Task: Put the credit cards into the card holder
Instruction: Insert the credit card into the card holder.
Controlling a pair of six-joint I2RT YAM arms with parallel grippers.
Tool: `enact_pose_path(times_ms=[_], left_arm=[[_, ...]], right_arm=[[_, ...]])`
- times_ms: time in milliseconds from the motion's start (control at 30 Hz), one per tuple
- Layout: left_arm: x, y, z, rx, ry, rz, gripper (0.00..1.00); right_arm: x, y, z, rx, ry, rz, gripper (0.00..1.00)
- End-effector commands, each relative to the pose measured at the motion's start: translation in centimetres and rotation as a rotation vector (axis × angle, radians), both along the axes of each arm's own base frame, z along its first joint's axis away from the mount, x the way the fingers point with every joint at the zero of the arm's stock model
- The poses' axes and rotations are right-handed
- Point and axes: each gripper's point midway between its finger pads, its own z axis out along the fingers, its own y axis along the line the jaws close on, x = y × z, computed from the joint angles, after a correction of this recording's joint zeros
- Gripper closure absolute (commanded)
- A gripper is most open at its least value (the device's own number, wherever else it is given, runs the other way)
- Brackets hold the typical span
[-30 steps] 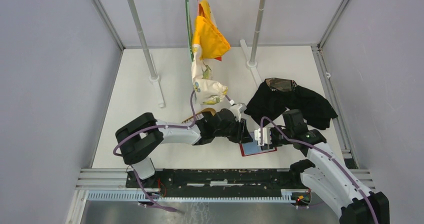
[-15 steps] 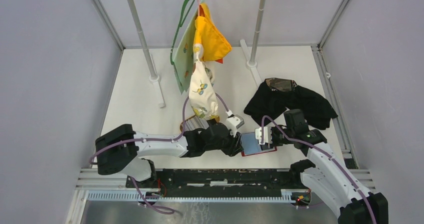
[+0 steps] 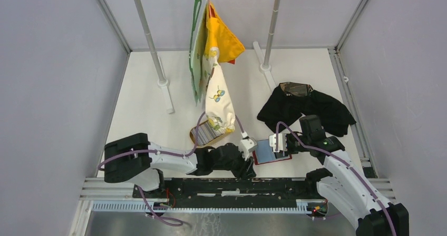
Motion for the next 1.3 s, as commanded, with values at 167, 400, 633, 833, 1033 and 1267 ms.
enact_pose_path(times_ms=[167, 400, 633, 833, 1033, 1267], left_arm=[[-4.0, -1.9, 2.5, 0.106, -0.340, 0.055, 0.47], [-3.6, 0.8, 2.3, 0.159, -0.442, 0.170, 0.40], [-2.1, 2.4, 4.4, 0.101, -0.442, 0.281, 0.24], [-2.1, 4.9, 2.8, 0.149, -0.477, 0.329, 0.16], [-3.5, 4.6, 3.5, 0.150, -0.557, 0.311, 0.12], [-3.2, 4.5, 5.6, 0.038, -0.522, 0.362, 0.00]], right_arm=[[0.7, 0.7, 1.9, 0.039, -0.049, 0.020, 0.71], [0.8, 0.6, 2.1, 0.041, -0.060, 0.018, 0.70], [1.0, 0.5, 2.1, 0.038, -0.064, 0.013, 0.70], [1.0, 0.5, 2.0, 0.035, -0.064, 0.010, 0.69], [1.0, 0.5, 1.9, 0.033, -0.059, 0.010, 0.70], [1.0, 0.5, 1.8, 0.033, -0.060, 0.007, 0.69]])
